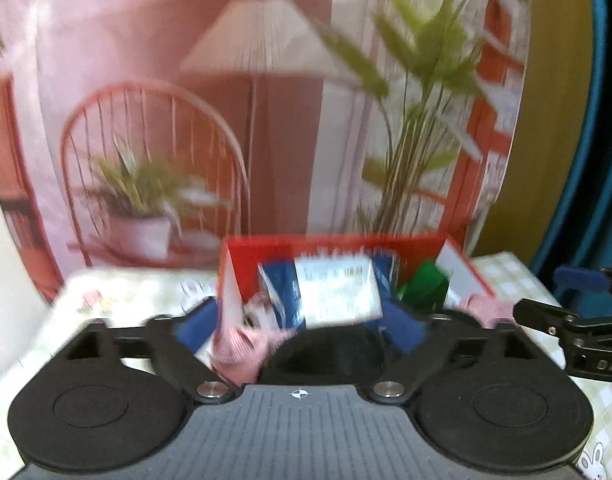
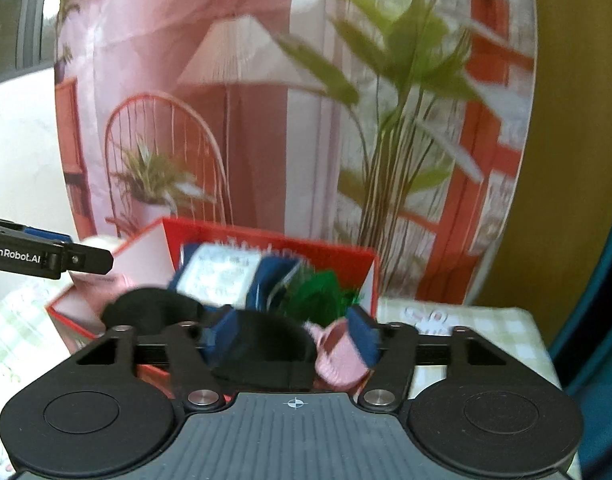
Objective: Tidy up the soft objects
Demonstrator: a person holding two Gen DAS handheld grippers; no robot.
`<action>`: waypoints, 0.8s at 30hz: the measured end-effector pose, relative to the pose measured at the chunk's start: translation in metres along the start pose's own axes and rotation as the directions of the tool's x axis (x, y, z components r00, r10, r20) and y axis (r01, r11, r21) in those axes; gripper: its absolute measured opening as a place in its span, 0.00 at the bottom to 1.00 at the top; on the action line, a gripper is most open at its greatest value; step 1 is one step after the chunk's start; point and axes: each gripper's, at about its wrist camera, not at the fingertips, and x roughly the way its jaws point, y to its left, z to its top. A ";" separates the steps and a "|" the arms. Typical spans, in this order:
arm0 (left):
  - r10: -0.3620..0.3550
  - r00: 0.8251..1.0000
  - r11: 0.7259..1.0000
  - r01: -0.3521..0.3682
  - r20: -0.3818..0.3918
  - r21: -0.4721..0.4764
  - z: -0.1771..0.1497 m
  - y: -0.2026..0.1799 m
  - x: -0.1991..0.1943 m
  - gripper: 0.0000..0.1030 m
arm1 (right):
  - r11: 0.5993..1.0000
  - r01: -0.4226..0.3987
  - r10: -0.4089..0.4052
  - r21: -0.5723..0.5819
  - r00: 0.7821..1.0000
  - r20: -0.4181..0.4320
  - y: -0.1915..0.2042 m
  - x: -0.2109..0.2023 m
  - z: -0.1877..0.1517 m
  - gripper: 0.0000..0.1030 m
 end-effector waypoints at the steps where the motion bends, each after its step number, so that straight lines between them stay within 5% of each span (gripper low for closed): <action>1: 0.013 0.999 1.000 -0.013 0.029 0.009 0.005 -0.002 -0.012 0.98 | 1.000 0.003 -0.003 -0.002 1.000 0.016 0.000 -0.008 0.006 0.73; 3: 0.037 0.997 0.999 -0.039 0.073 0.020 0.016 -0.004 -0.034 1.00 | 1.000 0.004 -0.004 0.003 0.999 0.049 -0.002 -0.025 0.019 0.92; 5: 0.068 0.992 0.997 -0.071 0.107 0.024 0.028 -0.008 -0.055 1.00 | 1.000 0.003 -0.005 0.019 0.996 0.086 -0.003 -0.044 0.032 0.99; 11: 0.149 0.966 0.987 -0.157 0.211 0.020 0.055 -0.020 -0.119 1.00 | 0.998 0.010 -0.021 0.058 0.983 0.184 0.001 -0.104 0.071 1.00; 24: 0.165 0.940 0.985 -0.170 0.298 -0.009 0.057 -0.027 -0.216 1.00 | 0.999 0.027 -0.036 0.033 0.954 0.298 0.032 -0.193 0.105 1.00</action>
